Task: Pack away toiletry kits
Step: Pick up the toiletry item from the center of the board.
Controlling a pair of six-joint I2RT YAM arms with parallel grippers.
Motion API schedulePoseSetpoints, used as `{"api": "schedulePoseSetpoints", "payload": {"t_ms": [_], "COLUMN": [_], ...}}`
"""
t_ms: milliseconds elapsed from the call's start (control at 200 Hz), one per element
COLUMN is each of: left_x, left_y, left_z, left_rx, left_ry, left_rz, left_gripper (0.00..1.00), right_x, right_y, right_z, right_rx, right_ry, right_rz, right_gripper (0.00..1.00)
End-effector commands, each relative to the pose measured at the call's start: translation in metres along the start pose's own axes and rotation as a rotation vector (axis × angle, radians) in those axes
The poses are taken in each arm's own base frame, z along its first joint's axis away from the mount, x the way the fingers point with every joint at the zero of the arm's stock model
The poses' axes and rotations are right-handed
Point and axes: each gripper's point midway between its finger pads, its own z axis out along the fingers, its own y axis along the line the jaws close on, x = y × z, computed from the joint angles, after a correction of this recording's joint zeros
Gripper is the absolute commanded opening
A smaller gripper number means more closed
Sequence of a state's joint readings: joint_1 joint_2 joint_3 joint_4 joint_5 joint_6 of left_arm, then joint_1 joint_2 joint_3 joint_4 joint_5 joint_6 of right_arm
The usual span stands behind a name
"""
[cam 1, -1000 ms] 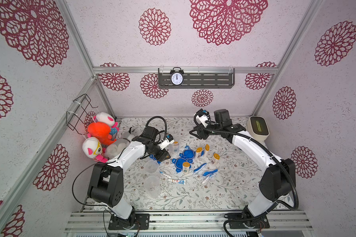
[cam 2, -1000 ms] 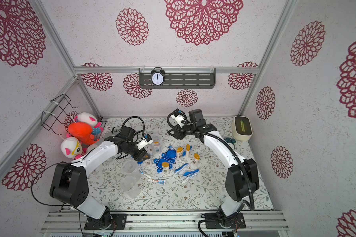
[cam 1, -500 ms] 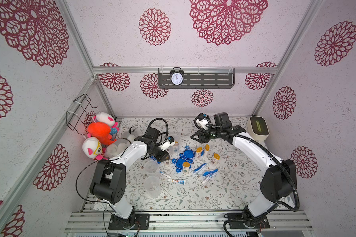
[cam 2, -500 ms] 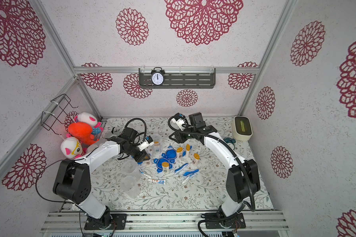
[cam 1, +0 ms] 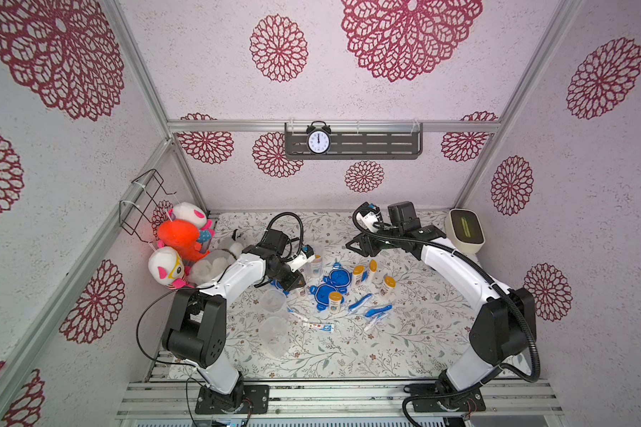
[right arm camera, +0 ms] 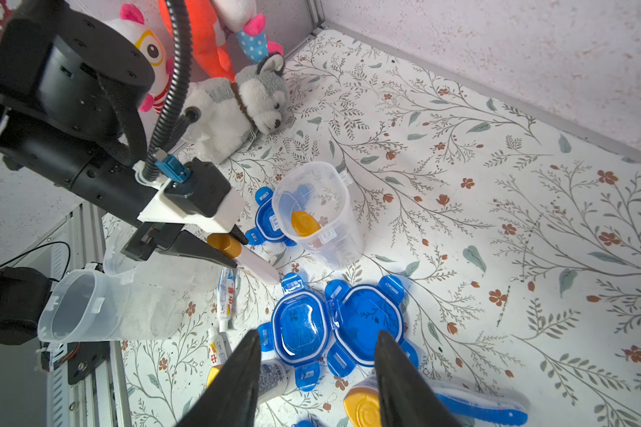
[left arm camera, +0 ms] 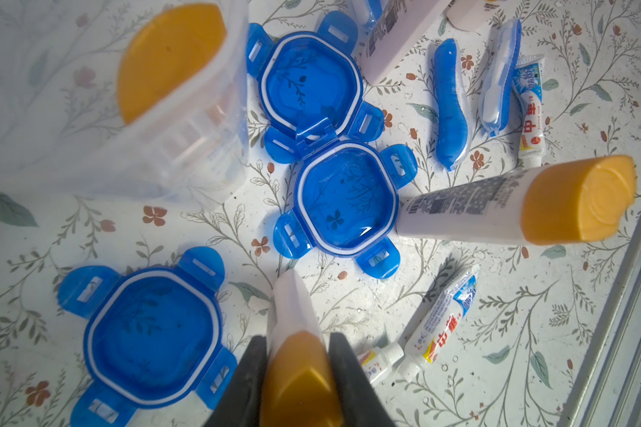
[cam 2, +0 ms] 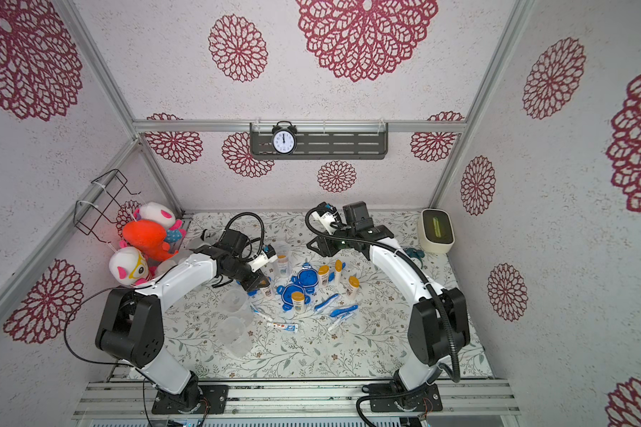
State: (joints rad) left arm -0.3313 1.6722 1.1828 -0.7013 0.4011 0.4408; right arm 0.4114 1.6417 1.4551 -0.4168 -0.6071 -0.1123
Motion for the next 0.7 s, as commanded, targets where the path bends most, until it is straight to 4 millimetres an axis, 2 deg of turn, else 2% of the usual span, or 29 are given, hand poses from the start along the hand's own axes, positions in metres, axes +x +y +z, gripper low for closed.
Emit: {"api": "schedulePoseSetpoints", "payload": {"t_ms": [0,140,350,435,565,695], "left_x": [-0.017,-0.021,-0.036,-0.051,-0.086,-0.111], "left_y": [0.001,-0.001,-0.003,-0.004,-0.011,-0.009], "left_z": [-0.016,-0.034,-0.083,-0.108,-0.143,-0.154], "left_rx": [-0.031,-0.055,-0.165,-0.217,-0.231,-0.214], "left_ry": [-0.039,-0.032,-0.090,-0.149,-0.274,-0.300], "left_rz": [0.046,0.058,0.114,0.149,0.210,0.263], "left_gripper": [0.21,0.20,0.20,0.20,0.20,0.19], "right_x": [-0.013,-0.015,-0.016,-0.015,-0.013,-0.012], "right_y": [0.010,0.008,0.005,0.004,0.002,0.000], "right_z": [-0.021,-0.027,-0.031,-0.031,-0.029,-0.030], "right_rx": [-0.006,-0.006,-0.017,-0.025,-0.031,-0.037], "right_ry": [-0.059,-0.078,-0.098,-0.103,-0.110,-0.118], "right_rz": [-0.050,-0.048,-0.041,-0.037,-0.029,-0.022], "right_gripper": [0.51,0.51,0.51,0.51,0.51,0.51]}}
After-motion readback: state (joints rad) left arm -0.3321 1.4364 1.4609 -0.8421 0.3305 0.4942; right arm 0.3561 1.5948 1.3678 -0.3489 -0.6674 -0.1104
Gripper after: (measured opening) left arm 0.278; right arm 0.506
